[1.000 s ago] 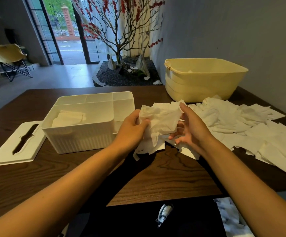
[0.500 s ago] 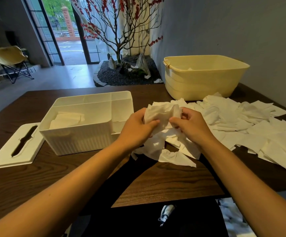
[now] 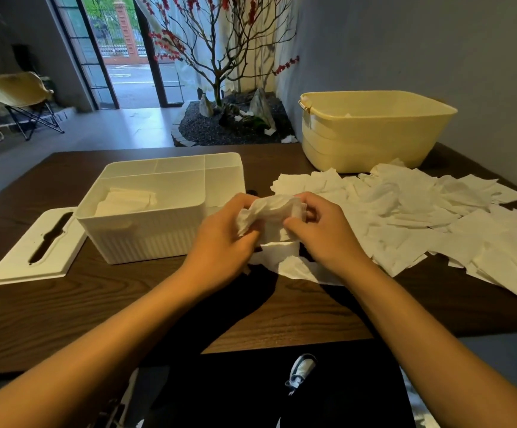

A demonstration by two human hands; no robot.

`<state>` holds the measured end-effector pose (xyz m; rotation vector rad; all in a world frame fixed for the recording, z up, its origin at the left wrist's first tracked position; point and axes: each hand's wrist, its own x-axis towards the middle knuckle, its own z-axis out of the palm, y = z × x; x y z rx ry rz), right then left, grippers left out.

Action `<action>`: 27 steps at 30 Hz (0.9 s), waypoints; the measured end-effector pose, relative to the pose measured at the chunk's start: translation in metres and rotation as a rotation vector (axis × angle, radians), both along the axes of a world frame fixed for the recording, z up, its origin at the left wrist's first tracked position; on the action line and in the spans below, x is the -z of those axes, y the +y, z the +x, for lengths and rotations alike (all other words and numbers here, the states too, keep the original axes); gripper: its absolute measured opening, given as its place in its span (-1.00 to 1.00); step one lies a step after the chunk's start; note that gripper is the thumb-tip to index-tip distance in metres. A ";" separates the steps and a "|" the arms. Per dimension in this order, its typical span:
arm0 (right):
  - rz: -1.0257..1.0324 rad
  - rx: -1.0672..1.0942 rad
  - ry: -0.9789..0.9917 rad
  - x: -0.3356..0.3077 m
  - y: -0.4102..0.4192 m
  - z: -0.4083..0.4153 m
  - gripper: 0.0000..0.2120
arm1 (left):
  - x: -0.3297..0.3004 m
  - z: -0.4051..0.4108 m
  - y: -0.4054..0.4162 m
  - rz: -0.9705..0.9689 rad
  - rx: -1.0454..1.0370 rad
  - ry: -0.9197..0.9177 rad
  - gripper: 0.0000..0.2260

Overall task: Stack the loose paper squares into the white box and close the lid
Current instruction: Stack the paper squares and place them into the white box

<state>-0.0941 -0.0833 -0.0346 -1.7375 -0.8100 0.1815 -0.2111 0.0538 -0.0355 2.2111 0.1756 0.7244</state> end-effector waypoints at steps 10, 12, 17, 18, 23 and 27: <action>-0.151 -0.196 -0.055 0.016 0.066 -0.072 -0.81 | 0.010 -0.086 0.066 0.060 -0.172 0.101 -0.46; -0.183 -0.188 -0.064 0.018 0.073 -0.079 -0.84 | 0.013 -0.092 0.074 0.065 -0.190 0.143 -0.46; -0.154 -0.098 -0.039 0.024 0.081 -0.082 -0.85 | 0.025 -0.096 0.078 0.015 -0.298 0.095 -0.61; -0.148 -0.100 -0.028 0.026 0.081 -0.082 -0.83 | 0.029 -0.096 0.076 -0.040 -0.319 0.077 -0.64; -0.068 -0.111 0.026 0.027 0.084 -0.087 -0.76 | 0.033 -0.090 0.060 -0.322 -0.304 -0.035 -0.71; 0.041 -0.099 0.081 0.024 0.086 -0.088 -0.70 | 0.030 -0.083 0.051 -0.382 -0.269 -0.143 -0.67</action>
